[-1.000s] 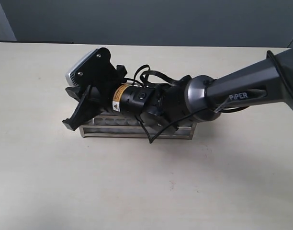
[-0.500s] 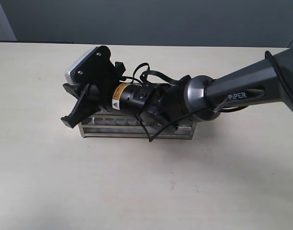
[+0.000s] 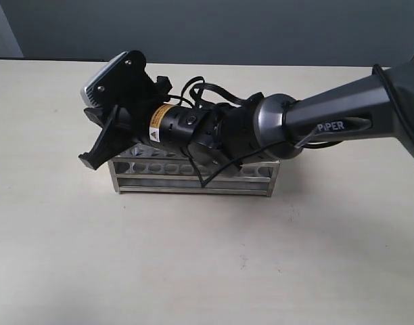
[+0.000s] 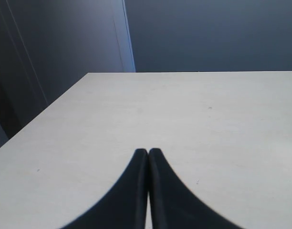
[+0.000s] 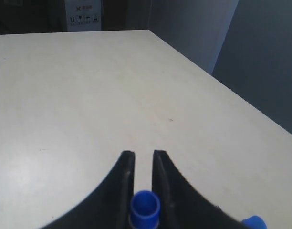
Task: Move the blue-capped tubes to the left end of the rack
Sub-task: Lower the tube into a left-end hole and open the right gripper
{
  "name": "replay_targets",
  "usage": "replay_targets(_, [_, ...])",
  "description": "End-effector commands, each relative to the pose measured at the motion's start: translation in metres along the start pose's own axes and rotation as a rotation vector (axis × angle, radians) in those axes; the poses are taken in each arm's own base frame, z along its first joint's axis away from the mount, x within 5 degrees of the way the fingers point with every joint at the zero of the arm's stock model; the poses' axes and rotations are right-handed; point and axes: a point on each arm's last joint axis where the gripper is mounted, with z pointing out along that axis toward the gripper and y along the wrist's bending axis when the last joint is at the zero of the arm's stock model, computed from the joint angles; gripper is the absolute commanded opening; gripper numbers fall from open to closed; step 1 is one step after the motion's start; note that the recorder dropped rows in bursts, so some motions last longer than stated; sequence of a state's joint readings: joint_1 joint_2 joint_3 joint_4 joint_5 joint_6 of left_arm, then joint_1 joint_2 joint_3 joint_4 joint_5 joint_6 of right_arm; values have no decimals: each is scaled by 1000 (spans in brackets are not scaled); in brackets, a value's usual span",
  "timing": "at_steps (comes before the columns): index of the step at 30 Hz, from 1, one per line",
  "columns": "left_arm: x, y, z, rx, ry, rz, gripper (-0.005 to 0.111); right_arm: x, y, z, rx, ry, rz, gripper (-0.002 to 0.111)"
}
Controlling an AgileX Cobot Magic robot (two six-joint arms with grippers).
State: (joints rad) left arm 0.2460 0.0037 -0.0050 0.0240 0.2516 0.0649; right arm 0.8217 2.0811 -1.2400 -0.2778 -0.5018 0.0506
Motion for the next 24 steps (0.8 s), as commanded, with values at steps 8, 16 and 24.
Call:
replay_targets(8, [0,0,0,-2,-10,-3,0,18,-2,7,15,76,35,0])
replay_targets(16, [0,0,0,-2,-10,-3,0,31,0,11,9,108,43,0])
replay_targets(24, [0,0,0,-2,-10,-3,0,26,-1,11,14,70,67,0])
